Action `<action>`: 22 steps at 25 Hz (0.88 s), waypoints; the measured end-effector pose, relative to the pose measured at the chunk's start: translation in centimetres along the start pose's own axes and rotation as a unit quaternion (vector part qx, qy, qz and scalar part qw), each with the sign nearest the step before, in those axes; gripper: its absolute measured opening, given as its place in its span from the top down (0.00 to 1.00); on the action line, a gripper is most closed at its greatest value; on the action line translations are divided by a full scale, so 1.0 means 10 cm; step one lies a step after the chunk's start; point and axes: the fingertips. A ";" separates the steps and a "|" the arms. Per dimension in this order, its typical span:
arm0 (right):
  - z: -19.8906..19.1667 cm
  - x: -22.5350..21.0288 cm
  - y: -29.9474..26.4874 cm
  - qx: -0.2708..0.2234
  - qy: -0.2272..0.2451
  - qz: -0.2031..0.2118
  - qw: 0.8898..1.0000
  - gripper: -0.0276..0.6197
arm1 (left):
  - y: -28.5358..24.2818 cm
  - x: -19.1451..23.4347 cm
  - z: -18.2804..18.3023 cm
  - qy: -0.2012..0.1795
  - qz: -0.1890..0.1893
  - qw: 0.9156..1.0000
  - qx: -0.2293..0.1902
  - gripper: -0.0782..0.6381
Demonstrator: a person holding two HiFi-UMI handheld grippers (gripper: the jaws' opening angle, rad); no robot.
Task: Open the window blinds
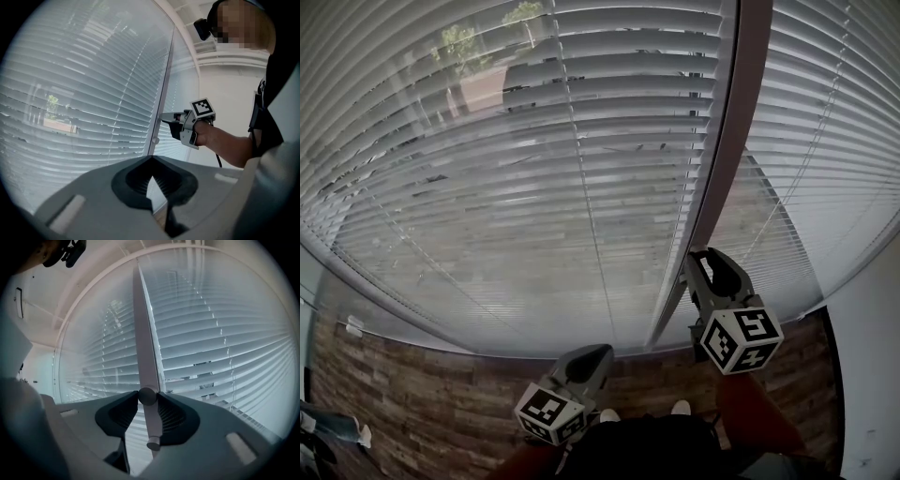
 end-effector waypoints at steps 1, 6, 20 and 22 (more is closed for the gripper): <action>0.00 0.00 0.00 0.001 0.002 0.000 1.000 0.72 | 0.00 0.00 -0.01 0.000 0.000 1.000 0.001 0.89; 0.01 0.01 0.00 0.006 0.033 -0.010 0.999 0.72 | 0.02 0.01 0.02 -0.001 0.005 1.000 0.001 0.89; 0.02 0.06 -0.01 0.031 0.238 -0.098 0.966 0.73 | 0.00 0.01 -0.04 0.001 0.003 1.000 0.002 0.89; 0.03 0.06 0.00 0.037 0.276 -0.116 0.953 0.73 | 0.01 0.01 -0.04 0.001 0.003 1.000 0.003 0.89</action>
Point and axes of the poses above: the fingertips, and each gripper's own axes: y backward along the fingers, x to its left, z out of its top, and after that the axes turned 13 degrees about x, right-handed
